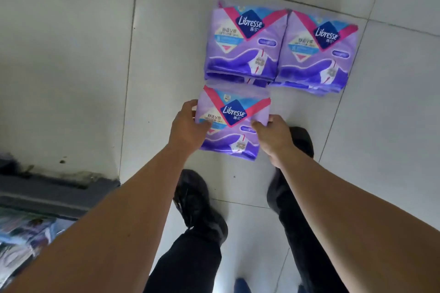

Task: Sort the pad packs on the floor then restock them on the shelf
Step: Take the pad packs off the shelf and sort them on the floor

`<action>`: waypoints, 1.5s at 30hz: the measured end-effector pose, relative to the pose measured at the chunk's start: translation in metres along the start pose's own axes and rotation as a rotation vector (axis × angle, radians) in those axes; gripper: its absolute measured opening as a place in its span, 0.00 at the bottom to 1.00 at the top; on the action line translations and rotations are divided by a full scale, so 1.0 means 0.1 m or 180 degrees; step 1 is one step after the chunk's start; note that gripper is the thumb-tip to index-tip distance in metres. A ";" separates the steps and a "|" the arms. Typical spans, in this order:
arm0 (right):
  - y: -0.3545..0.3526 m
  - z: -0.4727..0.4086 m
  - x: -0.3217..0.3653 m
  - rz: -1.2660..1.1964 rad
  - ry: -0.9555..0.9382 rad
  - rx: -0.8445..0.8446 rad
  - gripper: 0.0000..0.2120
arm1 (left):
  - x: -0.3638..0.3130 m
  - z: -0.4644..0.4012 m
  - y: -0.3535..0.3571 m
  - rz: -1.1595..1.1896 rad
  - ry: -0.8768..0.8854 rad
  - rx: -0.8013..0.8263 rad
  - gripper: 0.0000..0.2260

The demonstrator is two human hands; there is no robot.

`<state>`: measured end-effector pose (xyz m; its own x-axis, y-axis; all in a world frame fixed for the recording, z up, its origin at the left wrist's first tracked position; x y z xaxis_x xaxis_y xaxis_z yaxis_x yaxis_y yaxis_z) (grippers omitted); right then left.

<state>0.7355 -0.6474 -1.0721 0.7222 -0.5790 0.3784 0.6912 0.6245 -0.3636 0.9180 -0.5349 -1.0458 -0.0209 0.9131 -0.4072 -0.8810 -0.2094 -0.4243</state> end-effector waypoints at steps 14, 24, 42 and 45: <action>0.11 -0.47 0.04 0.0216 -0.0258 -0.0344 0.18 | 0.12 -0.50 0.23 0.0052 0.0167 -0.0278 0.20; 0.17 -0.53 0.03 0.0678 -0.0108 -0.0240 0.17 | 0.14 -0.63 0.27 -0.0696 0.0014 -0.0186 0.18; -0.09 0.06 0.37 0.1313 -0.0422 -0.0077 0.25 | -0.07 -0.13 0.00 -0.0706 -0.0030 -0.0279 0.22; -0.26 0.65 0.66 0.1932 -0.0977 0.0102 0.23 | -0.30 0.40 -0.26 -0.0983 0.0230 -0.0298 0.19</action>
<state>0.7632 -0.6679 -0.9821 0.9386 0.0508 0.3413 0.1614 0.8097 -0.5642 0.9227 -0.5430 -0.9897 0.2769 0.9120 -0.3025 -0.7930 0.0391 -0.6079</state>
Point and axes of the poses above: each hand's wrist, its own z-axis away from the middle knuckle, its own y-axis out of the palm, x = y × z, the point moved 5 cm from there along -z, towards the middle knuckle, and after that the axes turned 5 degrees about -z, right-handed, at the moved point
